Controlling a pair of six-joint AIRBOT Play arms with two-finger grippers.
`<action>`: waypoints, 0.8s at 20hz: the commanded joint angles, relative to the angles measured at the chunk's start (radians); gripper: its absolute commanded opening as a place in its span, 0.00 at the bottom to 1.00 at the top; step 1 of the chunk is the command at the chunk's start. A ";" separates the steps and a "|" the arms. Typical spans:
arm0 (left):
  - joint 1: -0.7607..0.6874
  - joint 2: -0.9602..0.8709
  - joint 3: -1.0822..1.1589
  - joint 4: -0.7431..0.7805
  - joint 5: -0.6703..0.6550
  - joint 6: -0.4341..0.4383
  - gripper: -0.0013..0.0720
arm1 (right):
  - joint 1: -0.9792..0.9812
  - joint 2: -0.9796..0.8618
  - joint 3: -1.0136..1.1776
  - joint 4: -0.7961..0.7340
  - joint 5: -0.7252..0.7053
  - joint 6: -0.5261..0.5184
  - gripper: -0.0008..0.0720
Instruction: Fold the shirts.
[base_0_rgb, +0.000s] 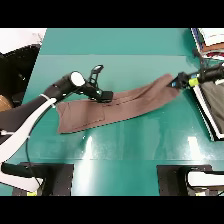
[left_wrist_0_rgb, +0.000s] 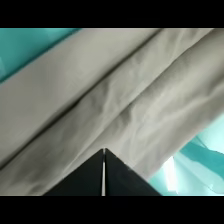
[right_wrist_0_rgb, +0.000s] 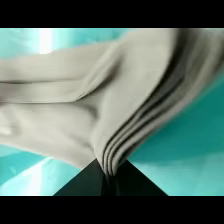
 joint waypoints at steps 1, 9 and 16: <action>-0.046 -0.101 0.071 -0.008 0.009 -0.029 0.05 | 0.098 0.076 0.127 0.108 0.015 0.015 0.03; -0.053 -0.149 0.073 -0.063 0.079 -0.026 0.05 | 0.349 0.080 0.227 0.257 -0.033 0.014 0.03; 0.151 0.071 0.078 0.074 -0.015 -0.017 0.05 | 0.535 0.035 0.226 0.258 -0.074 -0.030 0.03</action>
